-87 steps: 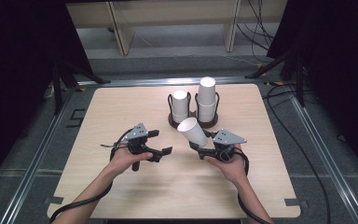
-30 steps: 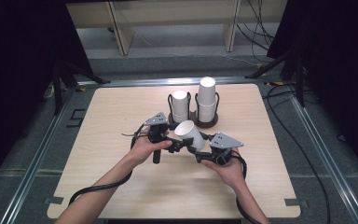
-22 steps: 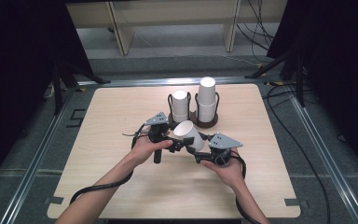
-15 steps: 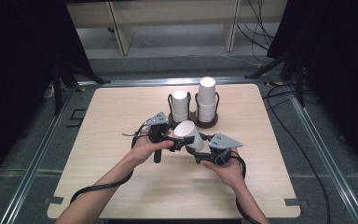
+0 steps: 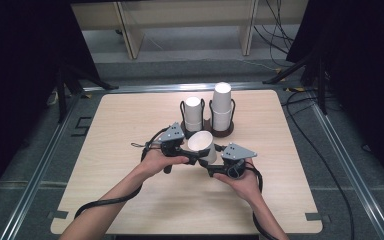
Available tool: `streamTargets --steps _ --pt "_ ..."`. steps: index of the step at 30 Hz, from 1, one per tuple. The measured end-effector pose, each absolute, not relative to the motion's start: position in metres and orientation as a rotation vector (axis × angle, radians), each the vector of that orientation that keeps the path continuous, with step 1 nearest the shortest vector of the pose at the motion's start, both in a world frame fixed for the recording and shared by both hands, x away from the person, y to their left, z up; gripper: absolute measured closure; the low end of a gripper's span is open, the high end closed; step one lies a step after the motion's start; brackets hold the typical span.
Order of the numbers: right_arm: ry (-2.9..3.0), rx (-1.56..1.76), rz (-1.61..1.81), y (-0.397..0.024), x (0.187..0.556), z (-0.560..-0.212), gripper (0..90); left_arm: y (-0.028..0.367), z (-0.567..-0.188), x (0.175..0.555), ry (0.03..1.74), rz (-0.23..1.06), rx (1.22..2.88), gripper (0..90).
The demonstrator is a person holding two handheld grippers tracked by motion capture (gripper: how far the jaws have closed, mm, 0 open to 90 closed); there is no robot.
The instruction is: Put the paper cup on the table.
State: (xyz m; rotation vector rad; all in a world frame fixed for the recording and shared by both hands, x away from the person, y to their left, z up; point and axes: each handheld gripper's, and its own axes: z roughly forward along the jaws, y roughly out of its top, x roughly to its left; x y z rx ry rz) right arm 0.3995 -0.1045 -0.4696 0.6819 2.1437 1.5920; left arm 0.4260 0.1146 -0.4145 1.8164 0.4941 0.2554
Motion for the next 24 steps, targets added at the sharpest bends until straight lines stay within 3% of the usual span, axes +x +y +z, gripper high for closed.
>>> streamTargets --steps 13,24 --pt "2.156 0.693 1.565 -0.103 0.401 -0.470 15.7 0.114 -0.411 0.423 0.455 0.342 1.841 22.1" --pt "2.186 0.675 1.553 -0.106 0.401 -0.472 15.4 0.128 -0.405 0.423 0.464 0.396 1.844 22.7"
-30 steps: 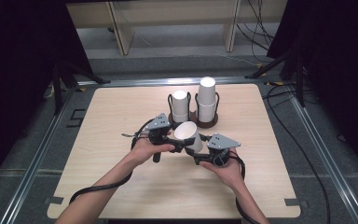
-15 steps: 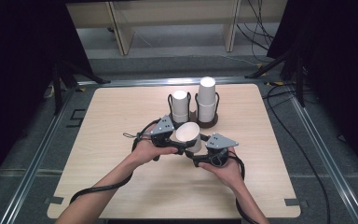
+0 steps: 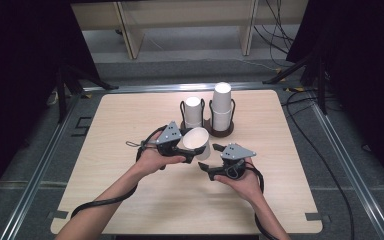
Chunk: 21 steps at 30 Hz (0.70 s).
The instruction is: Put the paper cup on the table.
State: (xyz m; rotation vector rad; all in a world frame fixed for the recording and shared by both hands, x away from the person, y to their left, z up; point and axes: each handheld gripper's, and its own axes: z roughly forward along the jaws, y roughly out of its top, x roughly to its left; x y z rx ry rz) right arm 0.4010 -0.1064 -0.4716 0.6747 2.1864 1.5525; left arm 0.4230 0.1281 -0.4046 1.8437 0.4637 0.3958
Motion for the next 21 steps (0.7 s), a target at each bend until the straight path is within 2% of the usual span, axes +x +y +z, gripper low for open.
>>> streamTargets --steps 21 --pt "2.134 0.784 1.573 -0.124 0.398 -0.474 17.6 0.166 -0.410 0.416 0.515 0.516 1.863 22.7"
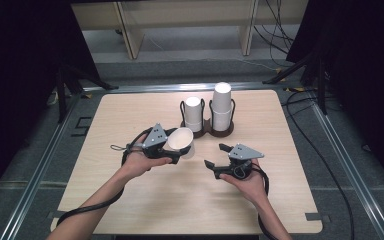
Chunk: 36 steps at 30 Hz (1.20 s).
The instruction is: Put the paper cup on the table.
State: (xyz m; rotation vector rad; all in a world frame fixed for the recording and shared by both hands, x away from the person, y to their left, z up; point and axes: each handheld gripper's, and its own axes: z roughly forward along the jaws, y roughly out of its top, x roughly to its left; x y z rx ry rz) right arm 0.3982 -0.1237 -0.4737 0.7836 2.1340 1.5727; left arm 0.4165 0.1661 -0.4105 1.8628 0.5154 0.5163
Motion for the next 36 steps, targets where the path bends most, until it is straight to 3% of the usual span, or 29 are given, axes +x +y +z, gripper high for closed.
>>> streamTargets --steps 36 --pt "2.076 0.925 1.612 -0.135 0.398 -0.478 18.6 0.219 -0.439 0.407 0.769 0.697 1.904 22.7"
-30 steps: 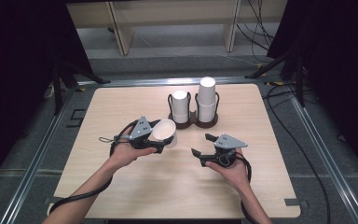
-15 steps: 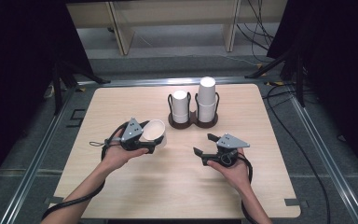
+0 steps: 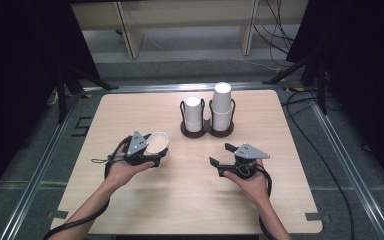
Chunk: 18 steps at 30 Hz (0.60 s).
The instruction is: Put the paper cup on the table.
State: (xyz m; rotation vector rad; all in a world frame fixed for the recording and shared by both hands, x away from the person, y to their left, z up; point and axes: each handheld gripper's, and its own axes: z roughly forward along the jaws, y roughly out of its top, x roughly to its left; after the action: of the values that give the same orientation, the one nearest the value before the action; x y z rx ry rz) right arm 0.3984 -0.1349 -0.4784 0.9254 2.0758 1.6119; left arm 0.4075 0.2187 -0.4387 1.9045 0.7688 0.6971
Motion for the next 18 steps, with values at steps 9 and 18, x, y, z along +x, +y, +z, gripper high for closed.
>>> streamTargets --steps 9,18 --pt "2.062 0.918 1.603 -0.136 0.399 -0.479 18.5 0.222 -0.448 0.409 0.809 0.705 1.928 22.5" --pt "2.073 0.914 1.608 -0.135 0.400 -0.480 18.4 0.222 -0.454 0.411 0.814 0.698 1.933 22.3"
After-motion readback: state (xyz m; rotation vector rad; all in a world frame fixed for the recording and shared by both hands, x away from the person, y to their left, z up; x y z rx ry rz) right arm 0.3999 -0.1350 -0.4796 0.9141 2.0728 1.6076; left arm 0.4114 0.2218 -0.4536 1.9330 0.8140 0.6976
